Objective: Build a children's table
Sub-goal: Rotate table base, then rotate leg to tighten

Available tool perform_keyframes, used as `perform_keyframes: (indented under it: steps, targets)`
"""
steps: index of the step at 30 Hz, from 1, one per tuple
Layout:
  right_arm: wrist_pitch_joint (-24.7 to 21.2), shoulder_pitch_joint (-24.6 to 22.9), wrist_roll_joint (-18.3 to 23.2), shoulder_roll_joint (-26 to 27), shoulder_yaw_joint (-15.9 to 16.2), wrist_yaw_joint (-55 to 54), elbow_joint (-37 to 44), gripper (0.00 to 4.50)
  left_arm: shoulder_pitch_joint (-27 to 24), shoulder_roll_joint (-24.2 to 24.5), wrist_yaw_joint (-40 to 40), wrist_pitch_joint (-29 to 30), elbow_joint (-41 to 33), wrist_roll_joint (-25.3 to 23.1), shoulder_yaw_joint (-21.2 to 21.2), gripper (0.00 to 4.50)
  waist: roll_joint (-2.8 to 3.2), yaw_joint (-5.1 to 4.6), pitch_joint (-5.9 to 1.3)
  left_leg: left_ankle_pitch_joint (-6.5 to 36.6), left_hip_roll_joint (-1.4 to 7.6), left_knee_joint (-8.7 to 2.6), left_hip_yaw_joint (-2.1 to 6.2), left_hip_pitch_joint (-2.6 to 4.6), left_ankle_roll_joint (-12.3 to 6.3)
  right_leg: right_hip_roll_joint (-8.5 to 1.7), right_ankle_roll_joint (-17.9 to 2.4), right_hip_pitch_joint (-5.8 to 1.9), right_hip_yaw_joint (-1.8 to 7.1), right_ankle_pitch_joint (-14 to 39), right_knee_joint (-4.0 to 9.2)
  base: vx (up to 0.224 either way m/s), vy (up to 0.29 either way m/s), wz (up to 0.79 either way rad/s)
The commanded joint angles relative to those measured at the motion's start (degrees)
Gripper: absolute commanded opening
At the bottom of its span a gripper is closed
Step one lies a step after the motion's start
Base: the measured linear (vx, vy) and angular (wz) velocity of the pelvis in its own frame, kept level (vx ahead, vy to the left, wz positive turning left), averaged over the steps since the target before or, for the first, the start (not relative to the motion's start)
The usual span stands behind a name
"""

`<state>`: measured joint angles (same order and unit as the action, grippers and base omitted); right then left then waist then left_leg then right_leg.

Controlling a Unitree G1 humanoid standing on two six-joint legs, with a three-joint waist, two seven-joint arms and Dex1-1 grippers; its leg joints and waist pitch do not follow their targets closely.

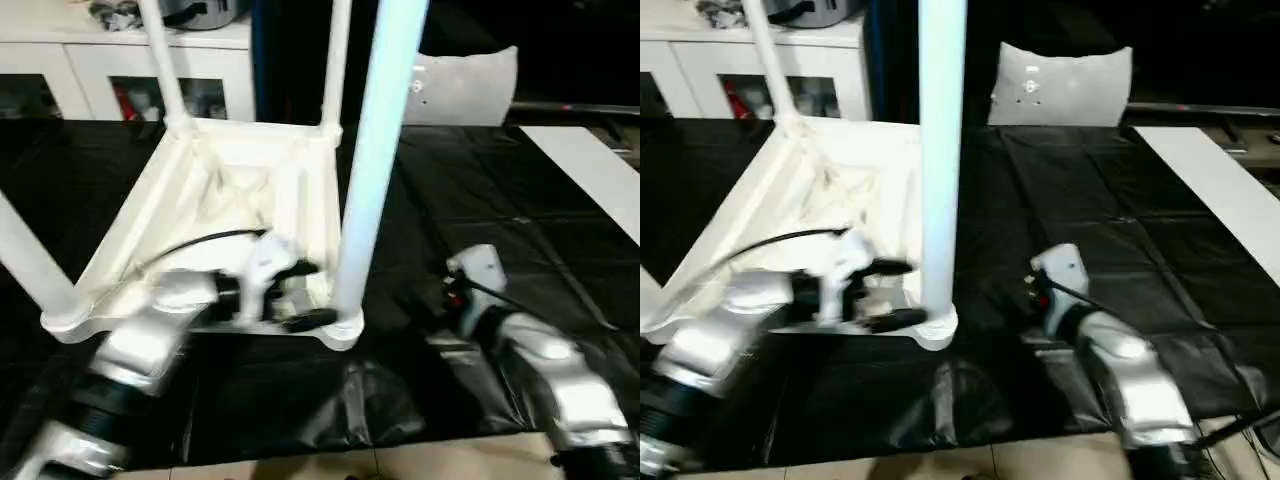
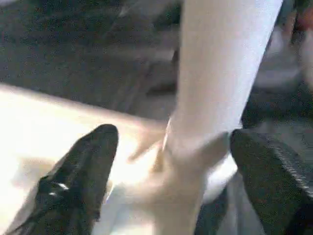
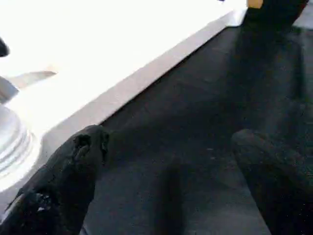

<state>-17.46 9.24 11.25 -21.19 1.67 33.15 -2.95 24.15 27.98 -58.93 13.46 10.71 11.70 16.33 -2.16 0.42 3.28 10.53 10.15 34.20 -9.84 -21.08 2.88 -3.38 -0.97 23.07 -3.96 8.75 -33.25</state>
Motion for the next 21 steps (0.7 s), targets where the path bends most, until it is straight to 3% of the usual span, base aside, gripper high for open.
perform_keyframes:
  steps: [1,6,7,8,11,13,21]
  targets:
    - [-2.4,-0.6,2.74,-1.16,-0.13,4.23,2.4,4.5,2.7,1.48,-1.89,-2.26,2.38,-3.41,2.12,3.77,0.64,0.26,-3.69,15.97,2.74,-4.18,0.82,1.11,-0.88,-4.16,-9.25,-2.43,2.86,19.71,4.0,0.0,0.0,0.0]
    - [-0.12,-2.11,4.68,-3.74,0.77,10.63,4.79,4.5,4.86,3.04,-7.05,-4.13,5.13,-4.12,3.59,3.42,0.71,0.81,-3.54,16.92,3.11,-4.36,1.06,1.03,-0.43,-4.69,-8.88,-2.55,2.91,21.73,4.08,0.0,0.0,0.0]
    - [-0.67,-2.75,6.1,-4.92,0.99,12.88,6.14,4.5,5.69,3.5,-8.81,-4.87,6.1,-4.31,4.09,3.31,0.5,0.87,-3.47,16.99,2.95,-4.37,0.99,0.93,-0.52,-4.6,-8.92,-2.59,2.88,22.1,4.21,0.0,0.0,0.0]
    - [-1.3,-3.19,7.09,-5.79,1.21,14.51,7.16,4.5,6.19,3.71,-9.57,-5.37,6.73,-4.61,4.45,3.07,0.66,1.18,-3.54,17.09,3.0,-4.26,0.97,1.14,-0.66,-4.69,-8.74,-2.55,2.96,22.45,4.17,0.0,0.0,0.0]
    - [-3.17,-4.35,8.94,-8.3,1.58,18.4,9.69,4.5,8.03,3.57,-11.14,-7.88,9.87,-6.15,5.61,3.02,0.46,1.45,-3.42,17.43,2.95,-4.33,0.96,1.12,-0.95,-4.56,-7.92,-2.54,2.83,23.99,4.51,0.0,0.0,0.0]
    - [-4.22,-4.8,9.69,-9.15,1.57,19.79,10.53,4.5,8.61,3.4,-11.61,-8.35,10.79,-6.6,6.16,2.73,0.61,1.58,-3.45,17.66,3.03,-4.32,1.08,1.12,-0.79,-4.76,-7.78,-2.52,2.8,24.92,4.57,0.0,0.0,0.0]
    - [-3.13,-5.37,9.41,-10.38,1.75,20.64,11.33,4.5,9.43,0.93,-10.91,-9.99,15.54,-8.09,6.34,2.16,0.7,1.63,-3.55,17.8,2.85,-4.11,1.11,1.06,-0.67,-4.8,-8.14,-2.56,2.62,25.62,4.78,0.0,0.0,0.0]
